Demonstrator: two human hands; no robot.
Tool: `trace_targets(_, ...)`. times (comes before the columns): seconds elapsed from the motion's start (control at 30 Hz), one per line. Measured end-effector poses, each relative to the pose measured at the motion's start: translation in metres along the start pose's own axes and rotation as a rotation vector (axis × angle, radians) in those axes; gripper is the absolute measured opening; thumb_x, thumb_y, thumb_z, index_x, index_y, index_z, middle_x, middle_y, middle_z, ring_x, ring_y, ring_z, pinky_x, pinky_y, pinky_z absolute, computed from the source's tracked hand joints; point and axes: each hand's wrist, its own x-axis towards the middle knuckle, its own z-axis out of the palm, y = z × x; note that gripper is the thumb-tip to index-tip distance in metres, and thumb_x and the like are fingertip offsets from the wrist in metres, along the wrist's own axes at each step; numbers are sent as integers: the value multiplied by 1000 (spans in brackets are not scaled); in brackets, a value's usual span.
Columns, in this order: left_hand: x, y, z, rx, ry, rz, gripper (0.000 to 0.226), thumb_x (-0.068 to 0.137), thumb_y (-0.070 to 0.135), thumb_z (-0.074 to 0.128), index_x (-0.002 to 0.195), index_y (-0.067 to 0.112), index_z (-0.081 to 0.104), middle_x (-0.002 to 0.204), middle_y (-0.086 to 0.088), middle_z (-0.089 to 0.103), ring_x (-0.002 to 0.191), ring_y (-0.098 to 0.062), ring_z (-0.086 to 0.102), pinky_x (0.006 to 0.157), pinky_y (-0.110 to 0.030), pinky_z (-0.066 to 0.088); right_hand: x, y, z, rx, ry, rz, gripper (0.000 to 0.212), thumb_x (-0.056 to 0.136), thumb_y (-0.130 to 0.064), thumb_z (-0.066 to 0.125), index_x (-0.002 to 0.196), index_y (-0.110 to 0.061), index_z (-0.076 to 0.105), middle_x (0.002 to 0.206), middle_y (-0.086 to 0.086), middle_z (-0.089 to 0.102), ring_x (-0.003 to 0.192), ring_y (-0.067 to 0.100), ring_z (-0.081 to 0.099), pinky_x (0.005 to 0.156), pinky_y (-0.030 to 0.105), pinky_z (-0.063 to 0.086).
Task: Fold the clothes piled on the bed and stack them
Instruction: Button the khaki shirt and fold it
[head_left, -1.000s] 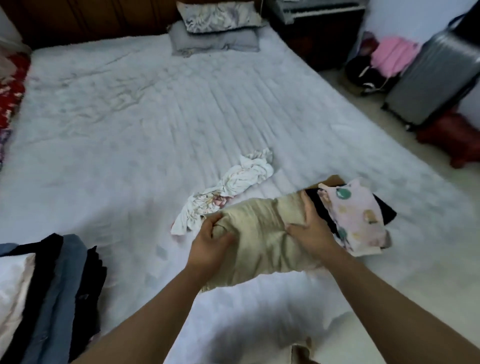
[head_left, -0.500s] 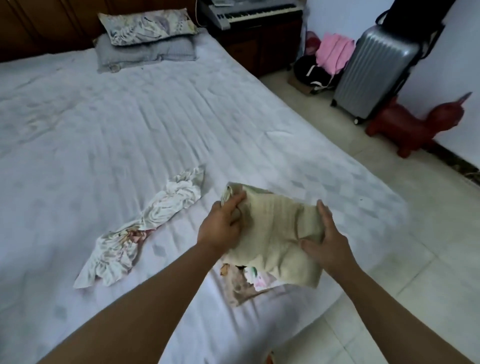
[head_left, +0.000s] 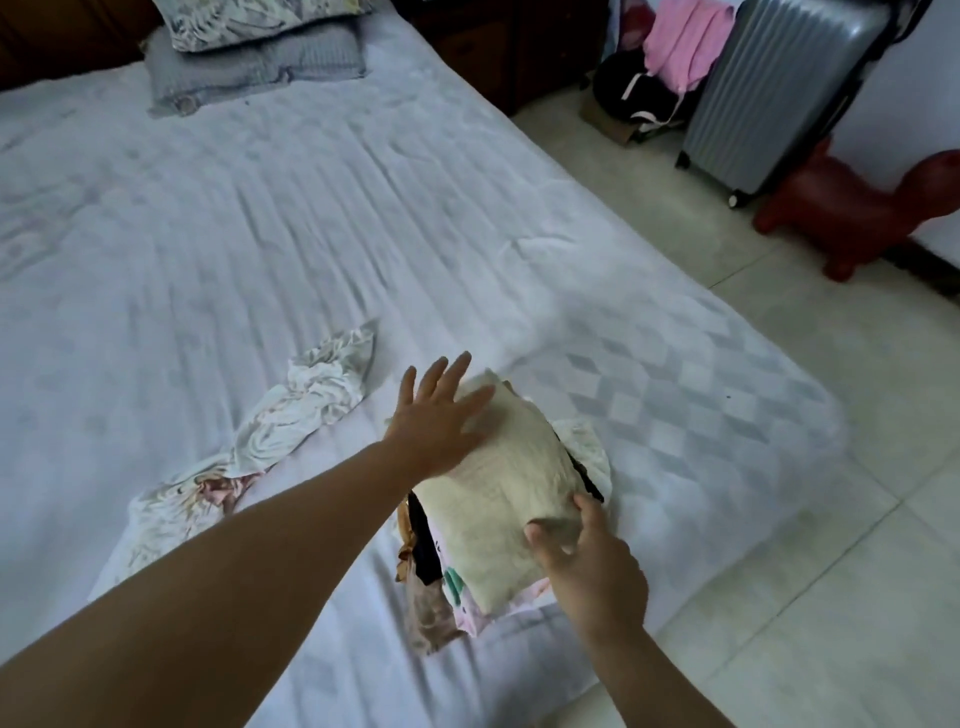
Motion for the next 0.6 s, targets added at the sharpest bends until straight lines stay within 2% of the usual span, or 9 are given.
trace_targets(0.07,-14,11,17,-86,3,11,70,88,71,19,150,39,10,159,1,-11,146,-23,-14,114,-50,-14,7,1,-5,-213,147,-128,68,72,-56,71,129,-25,52,115,5,60,104,27,57,82,38,44)
trace_targets(0.13,-33,21,38,-138,64,54,89,74,85,1,149,39,5,160,0,-6,145,-27,-14,111,-53,-15,17,4,-3,-257,313,-323,67,62,-41,80,122,-20,58,114,13,60,101,34,56,80,44,45)
trace_targets(0.2,-45,26,58,-128,79,101,92,69,89,1,147,41,-1,159,0,-8,143,-30,-16,110,-59,-12,27,5,3,-237,305,-547,60,71,-32,61,129,-24,49,133,13,54,120,33,48,94,46,38)
trace_targets(0.27,-47,28,72,-116,-10,66,93,62,91,-2,142,45,-15,155,6,-22,140,-26,-27,110,-60,-16,38,9,13,-263,190,-686,53,78,-30,45,131,-23,44,139,9,51,129,30,46,99,47,40)
trace_targets(0.4,-39,40,89,-19,-110,28,91,57,83,-10,136,42,-26,148,5,-33,135,-24,-32,108,-57,-17,50,28,30,-315,-40,-620,49,83,-35,40,129,-22,44,132,9,58,122,32,55,82,53,53)
trace_targets(0.43,-35,43,98,-1,-99,22,91,61,82,-10,141,40,-21,152,2,-26,139,-26,-25,109,-58,-15,53,33,32,-336,-61,-600,49,82,-36,40,129,-22,44,132,9,58,121,33,55,81,54,53)
trace_targets(0.53,-29,52,98,-11,-94,4,88,77,82,-4,148,33,15,157,-6,21,143,-31,17,108,-62,6,57,34,28,-375,-60,-581,50,79,-35,41,126,-20,51,130,13,59,117,34,58,80,55,53)
trace_targets(0.57,-27,52,93,-18,-125,27,89,75,84,-2,149,35,10,159,-5,15,145,-30,11,109,-62,2,57,32,24,-382,-47,-570,51,77,-34,42,123,-17,55,127,15,60,114,35,60,80,55,53)
trace_targets(0.6,-25,50,93,-22,-67,48,92,70,86,-1,149,38,-1,160,-2,-1,146,-28,-3,111,-62,-6,57,27,19,-386,-32,-561,51,75,-33,45,120,-15,59,125,16,62,111,35,61,81,55,52)
